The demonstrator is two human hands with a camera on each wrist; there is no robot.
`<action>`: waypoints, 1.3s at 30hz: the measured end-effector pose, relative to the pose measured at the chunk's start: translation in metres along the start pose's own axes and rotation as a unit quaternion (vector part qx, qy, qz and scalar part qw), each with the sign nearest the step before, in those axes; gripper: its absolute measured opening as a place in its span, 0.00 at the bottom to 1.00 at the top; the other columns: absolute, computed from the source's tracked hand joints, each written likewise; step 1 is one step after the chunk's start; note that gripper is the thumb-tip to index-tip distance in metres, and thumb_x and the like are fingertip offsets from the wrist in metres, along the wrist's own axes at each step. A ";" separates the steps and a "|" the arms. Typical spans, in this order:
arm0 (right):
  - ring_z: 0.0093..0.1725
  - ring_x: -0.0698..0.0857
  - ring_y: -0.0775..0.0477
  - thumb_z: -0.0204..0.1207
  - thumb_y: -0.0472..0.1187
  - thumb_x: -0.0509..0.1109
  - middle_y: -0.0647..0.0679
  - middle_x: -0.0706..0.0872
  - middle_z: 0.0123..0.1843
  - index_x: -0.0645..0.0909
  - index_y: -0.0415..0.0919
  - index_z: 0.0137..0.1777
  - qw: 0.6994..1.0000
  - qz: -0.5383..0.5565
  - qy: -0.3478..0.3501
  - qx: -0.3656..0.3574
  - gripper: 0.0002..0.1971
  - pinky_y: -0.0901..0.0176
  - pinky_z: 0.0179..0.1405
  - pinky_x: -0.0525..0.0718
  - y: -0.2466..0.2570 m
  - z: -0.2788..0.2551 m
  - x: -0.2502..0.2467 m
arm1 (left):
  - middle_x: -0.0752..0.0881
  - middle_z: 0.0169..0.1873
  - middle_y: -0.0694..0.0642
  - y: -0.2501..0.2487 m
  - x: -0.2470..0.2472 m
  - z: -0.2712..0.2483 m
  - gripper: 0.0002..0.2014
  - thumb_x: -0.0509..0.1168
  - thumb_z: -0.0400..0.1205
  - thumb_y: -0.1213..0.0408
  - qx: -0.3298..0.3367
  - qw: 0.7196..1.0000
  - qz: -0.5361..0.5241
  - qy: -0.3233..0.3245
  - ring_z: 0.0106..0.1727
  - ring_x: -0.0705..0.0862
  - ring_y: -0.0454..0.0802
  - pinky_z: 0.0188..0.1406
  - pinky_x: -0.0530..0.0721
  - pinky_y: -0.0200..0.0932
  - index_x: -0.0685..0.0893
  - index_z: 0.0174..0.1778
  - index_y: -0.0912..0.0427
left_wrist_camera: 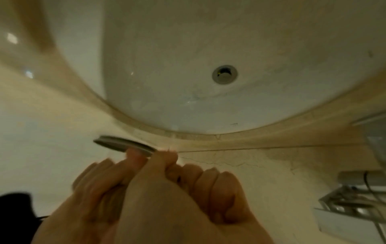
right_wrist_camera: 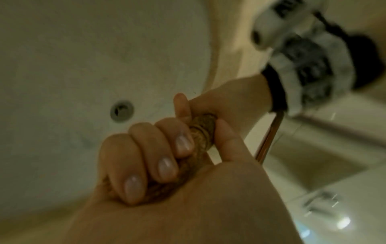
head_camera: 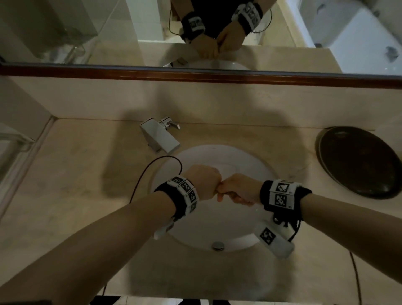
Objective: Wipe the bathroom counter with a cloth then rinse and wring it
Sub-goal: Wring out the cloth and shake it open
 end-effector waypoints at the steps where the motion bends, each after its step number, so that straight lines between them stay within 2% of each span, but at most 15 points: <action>1: 0.28 0.72 0.49 0.82 0.47 0.63 0.50 0.74 0.29 0.84 0.40 0.49 0.993 -0.112 -0.026 -0.037 0.12 0.58 0.31 0.71 0.010 -0.001 -0.006 | 0.72 0.25 0.53 0.002 0.004 0.001 0.07 0.58 0.82 0.61 -0.018 0.999 -0.027 0.006 0.23 0.71 0.50 0.27 0.74 0.44 0.74 0.38 0.57; 3: 0.36 0.79 0.48 0.82 0.51 0.60 0.52 0.79 0.36 0.78 0.46 0.57 0.922 -0.369 -0.060 -0.101 0.12 0.53 0.40 0.79 0.029 -0.006 -0.008 | 0.76 0.28 0.52 0.007 0.017 0.003 0.10 0.66 0.77 0.59 -0.057 0.993 -0.094 0.038 0.28 0.77 0.53 0.30 0.80 0.45 0.71 0.36 0.55; 5: 0.30 0.78 0.47 0.82 0.52 0.57 0.51 0.78 0.32 0.69 0.49 0.51 0.812 -0.552 -0.099 -0.158 0.08 0.53 0.32 0.80 0.043 -0.013 -0.008 | 0.78 0.31 0.50 0.006 0.026 0.001 0.15 0.73 0.73 0.52 -0.071 0.975 -0.189 0.094 0.33 0.79 0.53 0.36 0.83 0.45 0.74 0.38 0.55; 8: 0.30 0.80 0.44 0.84 0.51 0.53 0.47 0.83 0.36 0.69 0.47 0.54 0.693 -0.676 -0.112 -0.224 0.10 0.54 0.27 0.74 0.050 -0.021 -0.004 | 0.80 0.35 0.54 0.011 0.020 -0.011 0.12 0.69 0.79 0.54 -0.088 0.874 -0.446 0.173 0.36 0.78 0.50 0.36 0.78 0.36 0.78 0.41 0.60; 11: 0.37 0.82 0.40 0.84 0.52 0.53 0.46 0.84 0.46 0.72 0.44 0.63 0.648 -0.683 -0.147 -0.304 0.16 0.52 0.30 0.74 0.060 -0.032 -0.009 | 0.82 0.48 0.61 0.037 0.011 -0.025 0.14 0.65 0.83 0.55 -0.109 0.779 -0.589 0.183 0.49 0.79 0.54 0.40 0.78 0.42 0.82 0.50 0.65; 13: 0.31 0.80 0.41 0.81 0.52 0.55 0.46 0.84 0.41 0.78 0.43 0.58 0.596 -0.676 -0.192 -0.389 0.17 0.53 0.26 0.72 0.072 -0.049 -0.009 | 0.84 0.46 0.64 0.044 0.007 -0.028 0.20 0.71 0.75 0.48 -0.083 0.755 -0.631 0.157 0.47 0.80 0.57 0.44 0.80 0.48 0.85 0.47 0.65; 15: 0.31 0.79 0.42 0.79 0.51 0.55 0.46 0.83 0.39 0.82 0.43 0.54 0.550 -0.658 -0.238 -0.456 0.18 0.54 0.27 0.74 0.082 -0.066 -0.011 | 0.86 0.47 0.65 0.030 0.013 -0.029 0.28 0.78 0.66 0.44 -0.044 0.695 -0.696 0.175 0.50 0.83 0.61 0.55 0.78 0.61 0.87 0.51 0.63; 18: 0.31 0.77 0.41 0.79 0.49 0.62 0.45 0.82 0.41 0.81 0.43 0.56 0.509 -0.642 -0.261 -0.510 0.13 0.52 0.30 0.74 0.091 -0.081 -0.012 | 0.87 0.50 0.62 -0.012 0.016 -0.036 0.22 0.79 0.68 0.54 0.038 0.555 -0.790 0.257 0.65 0.79 0.67 0.66 0.70 0.77 0.87 0.56 0.59; 21: 0.28 0.77 0.41 0.75 0.46 0.69 0.43 0.83 0.44 0.80 0.43 0.59 0.492 -0.653 -0.251 -0.518 0.14 0.53 0.26 0.76 0.091 -0.080 -0.009 | 0.87 0.53 0.66 -0.050 0.006 -0.045 0.12 0.66 0.76 0.69 0.092 0.456 -0.830 0.309 0.62 0.82 0.67 0.59 0.81 0.66 0.82 0.55 0.65; 23: 0.25 0.76 0.41 0.73 0.45 0.72 0.40 0.83 0.45 0.76 0.41 0.60 0.496 -0.669 -0.234 -0.502 0.18 0.55 0.22 0.77 0.086 -0.074 -0.011 | 0.90 0.46 0.61 -0.052 0.007 -0.038 0.11 0.61 0.78 0.72 0.053 0.502 -0.813 0.291 0.43 0.89 0.52 0.39 0.88 0.43 0.83 0.54 0.64; 26: 0.22 0.74 0.41 0.72 0.41 0.73 0.40 0.82 0.41 0.71 0.38 0.58 0.534 -0.679 -0.224 -0.451 0.18 0.55 0.19 0.76 0.077 -0.059 -0.018 | 0.84 0.25 0.51 -0.034 0.013 -0.020 0.08 0.64 0.82 0.63 -0.028 0.649 -0.731 0.211 0.19 0.76 0.42 0.17 0.73 0.32 0.85 0.42 0.61; 30: 0.36 0.82 0.44 0.79 0.44 0.64 0.46 0.83 0.45 0.72 0.42 0.58 0.648 -0.711 -0.162 -0.222 0.11 0.55 0.29 0.75 0.065 -0.028 -0.036 | 0.74 0.19 0.54 -0.021 0.017 -0.001 0.19 0.72 0.74 0.51 -0.112 0.816 -0.548 0.149 0.17 0.69 0.49 0.20 0.70 0.38 0.75 0.27 0.59; 33: 0.27 0.74 0.49 0.78 0.46 0.60 0.49 0.77 0.31 0.78 0.43 0.43 0.697 -0.679 -0.191 -0.128 0.09 0.60 0.24 0.70 0.061 -0.019 -0.045 | 0.73 0.22 0.53 -0.005 0.001 0.014 0.18 0.66 0.80 0.59 -0.138 0.920 -0.361 0.065 0.23 0.71 0.48 0.23 0.69 0.38 0.72 0.24 0.58; 35: 0.26 0.76 0.47 0.75 0.45 0.63 0.49 0.75 0.25 0.75 0.42 0.31 0.769 -0.604 -0.197 -0.070 0.13 0.60 0.27 0.78 0.049 -0.007 -0.047 | 0.73 0.22 0.54 0.002 -0.007 0.017 0.17 0.61 0.81 0.63 -0.129 0.965 -0.226 0.031 0.25 0.72 0.49 0.25 0.71 0.39 0.72 0.24 0.58; 39: 0.28 0.77 0.44 0.72 0.41 0.74 0.44 0.78 0.28 0.76 0.37 0.29 0.957 -0.266 -0.117 0.024 0.14 0.57 0.30 0.76 0.006 0.011 -0.026 | 0.76 0.22 0.52 0.000 -0.010 0.016 0.11 0.59 0.80 0.61 -0.052 0.998 -0.019 0.019 0.23 0.73 0.48 0.22 0.69 0.39 0.81 0.32 0.56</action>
Point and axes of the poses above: each hand's wrist, its own z-axis towards the middle knuckle, its own x-axis out of the palm, y = z × x, the point moved 9 cm from there along z, towards the middle knuckle
